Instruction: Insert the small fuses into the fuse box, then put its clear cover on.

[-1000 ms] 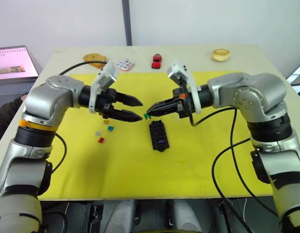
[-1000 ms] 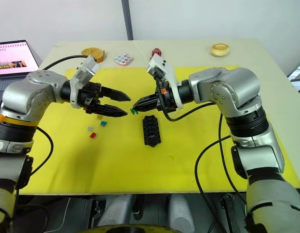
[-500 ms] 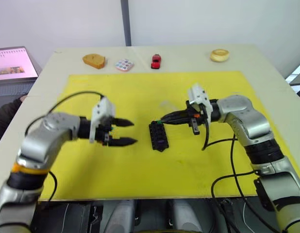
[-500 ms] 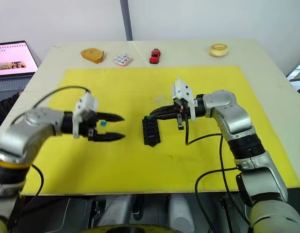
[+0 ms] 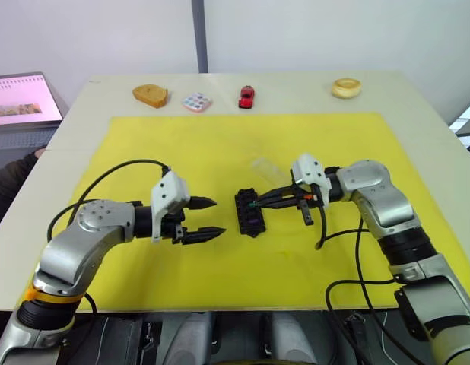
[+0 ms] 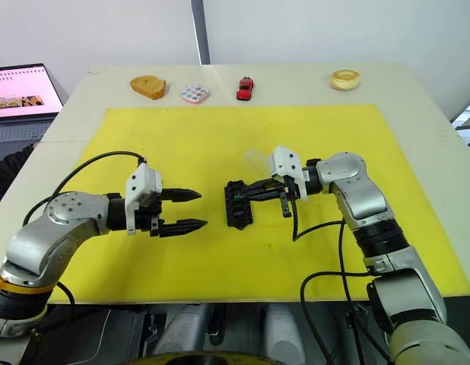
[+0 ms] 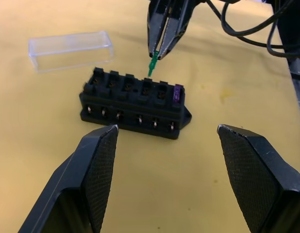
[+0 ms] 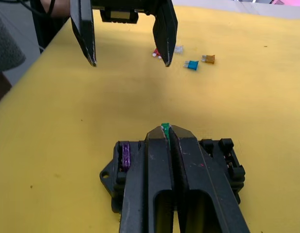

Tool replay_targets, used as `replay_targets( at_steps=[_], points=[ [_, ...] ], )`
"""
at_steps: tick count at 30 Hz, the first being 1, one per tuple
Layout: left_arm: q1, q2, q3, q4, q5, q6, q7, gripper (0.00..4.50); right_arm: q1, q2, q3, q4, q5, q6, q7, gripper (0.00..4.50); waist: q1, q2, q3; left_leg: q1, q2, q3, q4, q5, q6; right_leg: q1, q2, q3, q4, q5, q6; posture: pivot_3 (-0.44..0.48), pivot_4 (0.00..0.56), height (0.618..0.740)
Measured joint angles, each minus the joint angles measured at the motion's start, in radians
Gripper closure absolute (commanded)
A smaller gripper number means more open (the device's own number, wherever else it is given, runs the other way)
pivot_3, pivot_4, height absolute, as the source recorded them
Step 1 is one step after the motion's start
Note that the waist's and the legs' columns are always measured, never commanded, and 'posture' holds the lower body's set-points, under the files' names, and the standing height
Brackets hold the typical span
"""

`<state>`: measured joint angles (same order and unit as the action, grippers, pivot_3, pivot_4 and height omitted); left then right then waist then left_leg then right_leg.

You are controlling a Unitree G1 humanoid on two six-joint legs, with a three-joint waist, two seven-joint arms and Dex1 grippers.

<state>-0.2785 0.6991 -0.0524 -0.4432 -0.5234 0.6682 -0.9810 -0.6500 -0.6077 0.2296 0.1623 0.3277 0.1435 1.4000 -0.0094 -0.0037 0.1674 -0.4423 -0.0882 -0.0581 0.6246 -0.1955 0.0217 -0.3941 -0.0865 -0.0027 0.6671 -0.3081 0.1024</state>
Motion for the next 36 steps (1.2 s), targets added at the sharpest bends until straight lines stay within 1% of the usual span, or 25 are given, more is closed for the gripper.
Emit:
replay_targets(
  at_steps=[4, 36],
  points=[
    [0.003, 0.009, 0.000, -0.004, -0.010, 0.006, 0.001, 1.07, 0.024, 0.006, 0.001, -0.001, -0.003, -0.001, 0.000, 4.50, 0.000, 0.000, 0.000, 0.000, 0.000, 0.000, 0.000, 0.000, 0.000, 0.000, 0.000, 0.000, 0.000, 0.000, 0.000, 0.000, 0.150, 0.740],
    [0.028, 0.018, -0.005, -0.004, -0.010, 0.003, 0.021, 1.07, 0.042, 0.017, 0.019, -0.039, -0.032, 0.017, -0.001, 4.50, 0.000, 0.000, 0.000, 0.000, 0.000, 0.000, 0.000, 0.000, 0.000, 0.000, 0.000, 0.000, 0.000, 0.000, 0.000, 0.000, 0.150, 0.740]
  ],
)
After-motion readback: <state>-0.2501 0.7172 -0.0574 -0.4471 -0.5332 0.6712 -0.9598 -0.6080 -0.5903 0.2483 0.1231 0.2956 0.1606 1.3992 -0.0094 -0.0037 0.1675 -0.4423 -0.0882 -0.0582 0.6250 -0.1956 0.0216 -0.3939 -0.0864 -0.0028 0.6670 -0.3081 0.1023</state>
